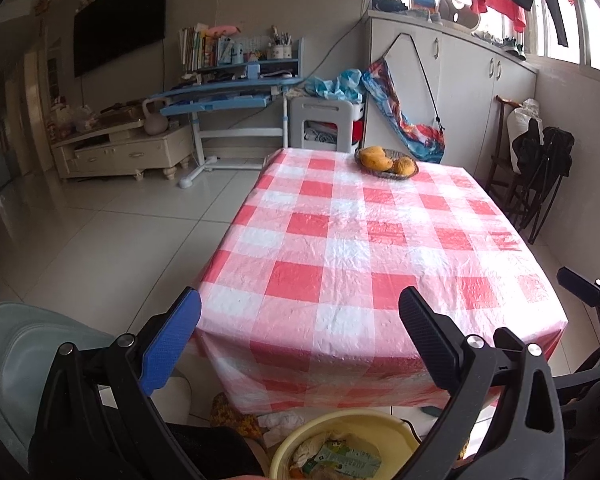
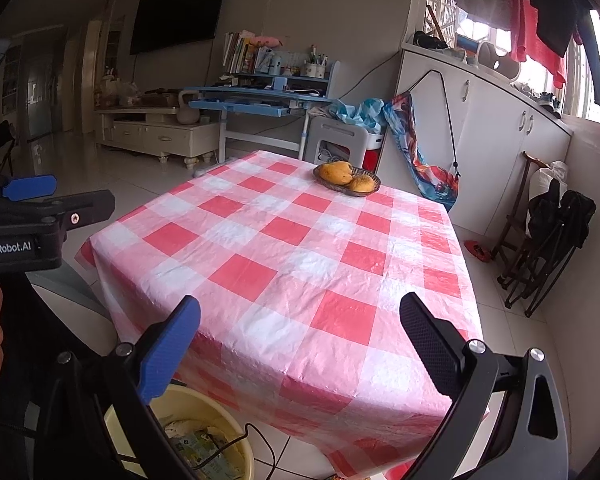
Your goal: Collect trash
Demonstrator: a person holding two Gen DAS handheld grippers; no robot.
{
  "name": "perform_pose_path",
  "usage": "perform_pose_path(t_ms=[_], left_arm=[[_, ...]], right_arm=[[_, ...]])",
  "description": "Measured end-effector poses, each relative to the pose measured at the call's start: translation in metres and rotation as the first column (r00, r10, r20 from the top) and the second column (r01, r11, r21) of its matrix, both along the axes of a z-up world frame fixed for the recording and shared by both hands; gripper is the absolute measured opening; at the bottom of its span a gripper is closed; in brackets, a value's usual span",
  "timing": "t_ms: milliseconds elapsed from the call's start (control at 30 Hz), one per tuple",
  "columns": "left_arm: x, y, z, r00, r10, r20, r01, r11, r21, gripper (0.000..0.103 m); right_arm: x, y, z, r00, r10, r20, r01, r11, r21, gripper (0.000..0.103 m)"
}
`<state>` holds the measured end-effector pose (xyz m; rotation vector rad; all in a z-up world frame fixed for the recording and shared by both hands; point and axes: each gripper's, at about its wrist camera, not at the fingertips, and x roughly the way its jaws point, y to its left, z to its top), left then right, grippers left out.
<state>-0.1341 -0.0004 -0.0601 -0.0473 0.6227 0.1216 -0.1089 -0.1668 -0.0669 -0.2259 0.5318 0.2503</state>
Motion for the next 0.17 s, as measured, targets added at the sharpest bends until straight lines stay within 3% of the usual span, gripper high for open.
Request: perform_pose_path(t_ms=[167], left_arm=[[0.0009,0.0005,-0.0023,1.000,0.000,-0.013,0.000,1.000,-0.009,0.096]], right_arm=[[0.0002,-0.0005,0.0003,1.000,0.000,0.000,0.000,1.000,-0.001,0.095]])
